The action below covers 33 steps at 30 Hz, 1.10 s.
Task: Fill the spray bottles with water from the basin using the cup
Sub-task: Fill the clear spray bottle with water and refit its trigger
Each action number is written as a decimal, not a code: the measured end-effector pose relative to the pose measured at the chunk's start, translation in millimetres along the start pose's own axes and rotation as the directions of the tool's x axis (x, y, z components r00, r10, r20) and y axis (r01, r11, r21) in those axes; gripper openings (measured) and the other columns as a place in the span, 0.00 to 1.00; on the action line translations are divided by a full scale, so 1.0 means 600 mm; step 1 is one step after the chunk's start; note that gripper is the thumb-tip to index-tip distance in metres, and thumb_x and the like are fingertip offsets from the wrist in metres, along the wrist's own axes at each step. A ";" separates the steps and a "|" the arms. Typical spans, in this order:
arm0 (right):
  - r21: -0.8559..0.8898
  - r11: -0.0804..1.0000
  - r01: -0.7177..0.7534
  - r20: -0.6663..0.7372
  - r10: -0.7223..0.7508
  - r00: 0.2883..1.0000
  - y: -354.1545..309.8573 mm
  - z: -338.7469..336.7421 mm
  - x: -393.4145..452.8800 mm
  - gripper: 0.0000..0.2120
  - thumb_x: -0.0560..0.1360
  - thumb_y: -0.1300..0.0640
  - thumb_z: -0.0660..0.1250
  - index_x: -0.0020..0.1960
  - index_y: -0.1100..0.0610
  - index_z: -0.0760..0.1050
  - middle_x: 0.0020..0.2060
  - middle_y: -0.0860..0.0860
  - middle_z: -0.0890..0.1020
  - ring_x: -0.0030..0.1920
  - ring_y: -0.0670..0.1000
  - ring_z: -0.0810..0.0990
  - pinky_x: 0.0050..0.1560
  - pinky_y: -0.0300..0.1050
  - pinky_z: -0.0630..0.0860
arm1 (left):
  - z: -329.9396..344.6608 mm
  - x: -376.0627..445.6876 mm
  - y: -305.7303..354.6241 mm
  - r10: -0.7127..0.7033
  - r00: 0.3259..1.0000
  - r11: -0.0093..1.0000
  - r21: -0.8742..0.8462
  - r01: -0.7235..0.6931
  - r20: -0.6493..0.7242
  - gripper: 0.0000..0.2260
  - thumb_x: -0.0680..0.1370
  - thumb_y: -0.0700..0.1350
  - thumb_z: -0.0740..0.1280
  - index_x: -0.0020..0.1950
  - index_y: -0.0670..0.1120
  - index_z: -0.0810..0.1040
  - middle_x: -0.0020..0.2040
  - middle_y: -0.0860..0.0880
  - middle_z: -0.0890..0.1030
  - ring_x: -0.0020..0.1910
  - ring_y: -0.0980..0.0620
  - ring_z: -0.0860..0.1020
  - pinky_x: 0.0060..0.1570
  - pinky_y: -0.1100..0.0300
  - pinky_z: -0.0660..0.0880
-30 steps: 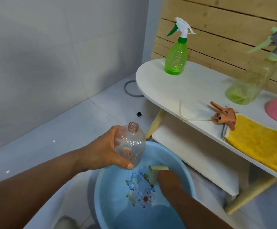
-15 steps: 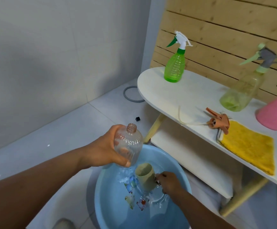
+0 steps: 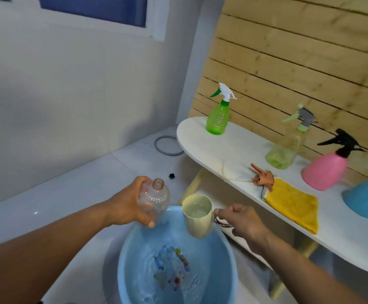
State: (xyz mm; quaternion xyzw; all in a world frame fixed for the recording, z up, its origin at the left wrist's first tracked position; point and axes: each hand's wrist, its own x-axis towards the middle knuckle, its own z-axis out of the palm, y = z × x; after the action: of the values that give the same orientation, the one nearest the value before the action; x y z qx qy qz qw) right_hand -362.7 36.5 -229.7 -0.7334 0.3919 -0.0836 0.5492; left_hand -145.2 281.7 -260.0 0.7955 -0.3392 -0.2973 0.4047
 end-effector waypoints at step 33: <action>-0.572 0.750 0.331 -0.189 -0.513 0.837 -0.159 -0.025 -0.090 0.15 0.72 0.46 0.75 0.34 0.52 0.75 0.27 0.46 0.78 0.43 0.34 0.73 0.51 0.50 0.69 | 0.070 0.010 0.035 0.126 0.981 0.972 0.182 -0.152 0.151 0.49 0.60 0.50 0.86 0.71 0.65 0.59 0.64 0.59 0.76 0.63 0.54 0.77 0.62 0.51 0.79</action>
State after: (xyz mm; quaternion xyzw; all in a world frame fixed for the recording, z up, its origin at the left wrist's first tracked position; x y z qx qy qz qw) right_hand -361.7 69.7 -124.2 -0.8980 0.3078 -0.2220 0.2228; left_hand -179.7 249.1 -264.0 0.7825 -0.4486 -0.2886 0.3213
